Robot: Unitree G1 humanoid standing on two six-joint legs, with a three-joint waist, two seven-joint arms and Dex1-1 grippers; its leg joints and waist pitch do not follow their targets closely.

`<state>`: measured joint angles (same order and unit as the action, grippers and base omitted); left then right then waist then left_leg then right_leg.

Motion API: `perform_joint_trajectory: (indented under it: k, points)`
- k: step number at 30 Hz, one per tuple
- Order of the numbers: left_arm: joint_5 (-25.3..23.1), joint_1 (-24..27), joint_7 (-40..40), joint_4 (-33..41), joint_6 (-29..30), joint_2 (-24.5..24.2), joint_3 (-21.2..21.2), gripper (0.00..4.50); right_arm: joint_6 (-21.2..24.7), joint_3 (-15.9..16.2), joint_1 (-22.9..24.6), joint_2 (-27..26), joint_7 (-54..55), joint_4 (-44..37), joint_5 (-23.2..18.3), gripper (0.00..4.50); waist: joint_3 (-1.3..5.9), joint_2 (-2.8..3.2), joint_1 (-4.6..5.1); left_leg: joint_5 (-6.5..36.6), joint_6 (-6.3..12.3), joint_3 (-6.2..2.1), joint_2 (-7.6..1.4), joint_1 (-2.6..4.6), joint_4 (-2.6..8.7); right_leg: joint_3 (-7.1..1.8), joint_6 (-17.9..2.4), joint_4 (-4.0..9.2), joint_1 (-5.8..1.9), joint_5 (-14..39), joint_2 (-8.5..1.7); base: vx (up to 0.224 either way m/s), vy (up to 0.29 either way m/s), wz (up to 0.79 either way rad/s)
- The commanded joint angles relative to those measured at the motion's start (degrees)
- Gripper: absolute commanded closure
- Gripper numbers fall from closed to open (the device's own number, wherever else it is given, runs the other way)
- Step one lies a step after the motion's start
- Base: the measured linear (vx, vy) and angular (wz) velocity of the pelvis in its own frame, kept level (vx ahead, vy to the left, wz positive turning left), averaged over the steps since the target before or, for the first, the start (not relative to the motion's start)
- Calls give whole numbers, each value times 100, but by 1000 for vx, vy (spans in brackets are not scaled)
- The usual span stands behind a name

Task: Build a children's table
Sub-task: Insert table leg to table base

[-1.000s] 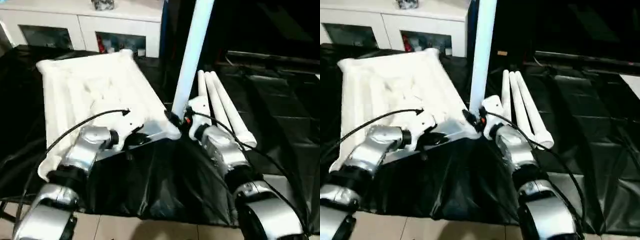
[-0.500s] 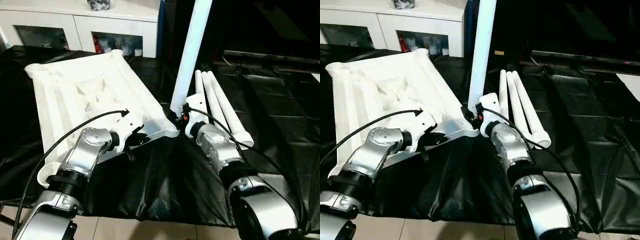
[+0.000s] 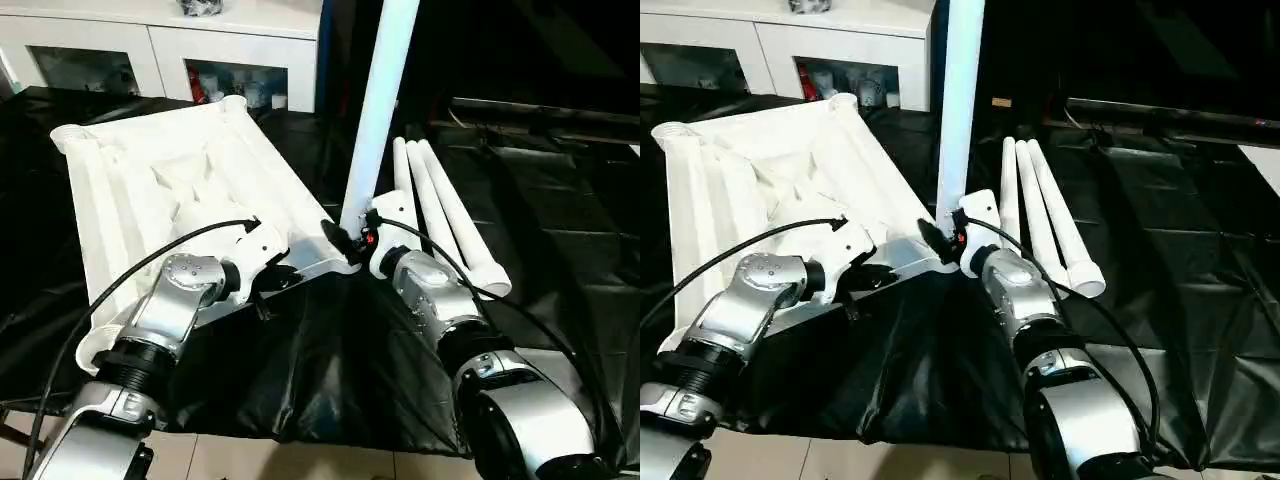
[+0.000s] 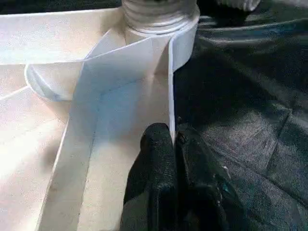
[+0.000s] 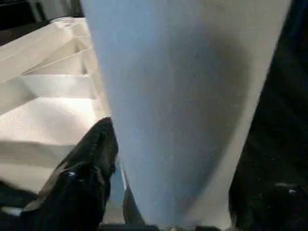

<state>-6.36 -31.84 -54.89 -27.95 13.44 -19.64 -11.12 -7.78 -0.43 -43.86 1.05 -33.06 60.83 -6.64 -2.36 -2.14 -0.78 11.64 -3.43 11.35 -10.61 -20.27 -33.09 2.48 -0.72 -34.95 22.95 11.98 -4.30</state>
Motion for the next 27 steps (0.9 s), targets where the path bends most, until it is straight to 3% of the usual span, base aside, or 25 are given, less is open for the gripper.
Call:
perform_joint_trajectory:
  k: [1,4,6,10,17,25,27]
  points:
    - [215,-74,-158,26,-207,136,-167,450,247,216,182,-103,-316,183,54,69,294,72,-24,825,322,-107,-296,16,377,-276,-1633,337,-277,111,-402,0,0,0]
    - [236,-112,-573,-199,-641,-74,-232,450,383,411,377,179,-1246,-177,31,69,309,76,-53,529,564,-94,-287,6,337,-265,-1750,285,-300,-388,-394,0,0,0]
    - [283,-116,-789,-273,-744,-152,-230,450,400,507,471,303,-1613,-317,46,69,295,107,-82,589,600,-93,-293,19,338,-261,-1770,300,-288,-269,-402,0,0,0]
    - [441,-124,-1195,-340,-875,-235,-204,450,376,654,574,470,-2101,-493,106,69,282,120,-159,708,435,-66,-333,37,348,-244,-1775,299,-277,-15,-385,0,0,0]
    - [653,-180,-2284,-528,-1210,-551,-327,450,526,962,729,848,-3222,-1017,180,69,296,130,-227,607,458,-64,-327,39,330,-232,-1786,265,-284,-192,-383,0,0,0]
    - [529,-221,-2635,-785,-1496,-722,-433,450,687,1213,801,1012,-3805,-1254,212,145,297,134,-290,605,385,-57,-336,56,326,-233,-1814,248,-270,-229,-392,0,0,0]
    - [529,-222,-2656,-805,-1505,-728,-430,450,701,1220,816,1012,-3823,-1278,208,152,294,99,-290,675,345,-60,-333,46,330,-235,-1775,260,-280,-101,-397,0,0,0]
